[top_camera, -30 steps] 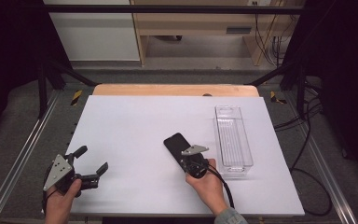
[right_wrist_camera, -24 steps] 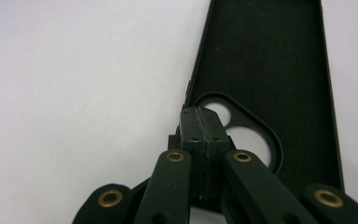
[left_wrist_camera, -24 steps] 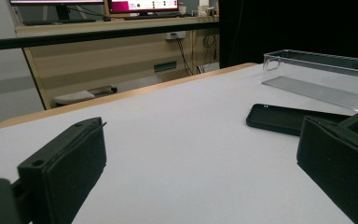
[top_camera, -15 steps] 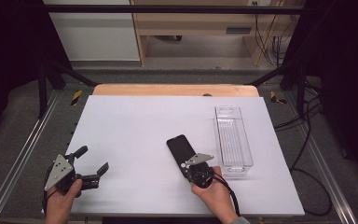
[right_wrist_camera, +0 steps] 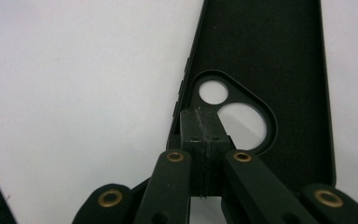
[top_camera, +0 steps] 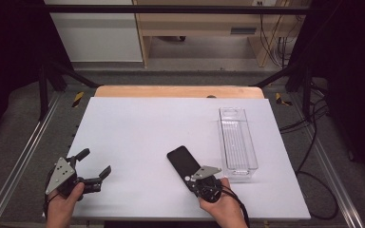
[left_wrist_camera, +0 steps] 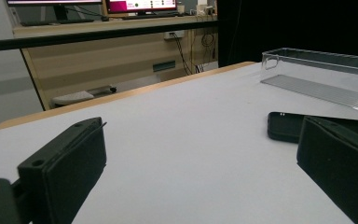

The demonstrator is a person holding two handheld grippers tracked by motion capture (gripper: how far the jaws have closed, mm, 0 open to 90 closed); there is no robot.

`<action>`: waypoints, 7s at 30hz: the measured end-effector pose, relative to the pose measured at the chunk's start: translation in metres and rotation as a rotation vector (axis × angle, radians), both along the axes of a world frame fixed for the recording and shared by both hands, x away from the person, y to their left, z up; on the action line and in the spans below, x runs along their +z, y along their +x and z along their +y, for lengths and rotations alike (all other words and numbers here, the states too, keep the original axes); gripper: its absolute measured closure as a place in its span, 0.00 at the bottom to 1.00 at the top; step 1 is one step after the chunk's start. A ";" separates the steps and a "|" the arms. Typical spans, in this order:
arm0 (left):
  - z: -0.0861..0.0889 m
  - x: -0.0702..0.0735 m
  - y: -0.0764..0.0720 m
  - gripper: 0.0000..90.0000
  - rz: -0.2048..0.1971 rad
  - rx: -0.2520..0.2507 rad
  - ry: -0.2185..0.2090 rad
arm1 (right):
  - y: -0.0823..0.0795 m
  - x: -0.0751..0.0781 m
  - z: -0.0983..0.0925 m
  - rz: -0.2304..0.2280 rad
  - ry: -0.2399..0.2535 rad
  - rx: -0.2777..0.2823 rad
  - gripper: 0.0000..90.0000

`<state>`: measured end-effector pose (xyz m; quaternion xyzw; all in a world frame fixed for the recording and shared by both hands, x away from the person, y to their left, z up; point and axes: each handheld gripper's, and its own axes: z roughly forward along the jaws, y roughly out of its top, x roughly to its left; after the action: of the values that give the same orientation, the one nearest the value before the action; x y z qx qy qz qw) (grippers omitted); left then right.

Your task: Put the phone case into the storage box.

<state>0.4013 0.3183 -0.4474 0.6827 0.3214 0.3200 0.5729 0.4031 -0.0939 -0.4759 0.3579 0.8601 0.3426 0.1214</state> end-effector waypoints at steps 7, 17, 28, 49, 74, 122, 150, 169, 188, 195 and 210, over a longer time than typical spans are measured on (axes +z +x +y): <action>0.000 0.000 0.000 0.02 0.001 0.002 0.006 | -0.008 0.000 -0.005 0.000 -0.006 0.032 1.00; 0.000 0.000 -0.001 0.02 0.004 0.002 0.009 | -0.019 0.001 -0.013 0.004 -0.019 0.070 1.00; -0.004 -0.001 -0.001 0.02 0.009 -0.008 0.033 | -0.026 -0.001 -0.019 -0.021 0.002 0.083 1.00; -0.005 -0.001 -0.001 0.02 0.011 -0.012 0.036 | -0.033 0.000 -0.029 -0.022 -0.006 0.110 0.95; -0.006 -0.001 -0.001 0.02 0.008 -0.018 0.042 | -0.022 -0.001 -0.040 -0.064 0.091 -0.040 0.08; -0.012 -0.001 -0.001 0.02 0.008 -0.042 0.066 | -0.014 0.000 -0.023 0.034 -0.033 -0.060 0.18; -0.055 -0.005 -0.010 0.03 -0.057 -0.117 0.353 | -0.009 0.032 -0.017 -0.014 0.017 -0.040 0.19; -0.154 0.021 0.014 0.10 -0.276 -0.170 0.511 | 0.036 0.099 -0.005 -0.014 -0.123 0.031 0.19; -0.156 0.005 -0.007 0.16 -0.313 -0.134 0.624 | 0.035 0.103 0.022 0.016 -0.114 0.109 0.19; -0.161 0.005 -0.012 0.17 -0.378 -0.105 0.638 | 0.033 0.114 0.024 -0.003 -0.122 0.125 0.19; -0.165 0.002 -0.016 0.36 -0.433 -0.139 0.716 | 0.027 0.117 0.044 0.014 -0.141 0.197 0.19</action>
<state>0.3850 0.1536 -0.4457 0.7758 0.0155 0.5079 0.3741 0.4298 -0.0499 -0.3593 0.2648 0.9138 0.2891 0.1061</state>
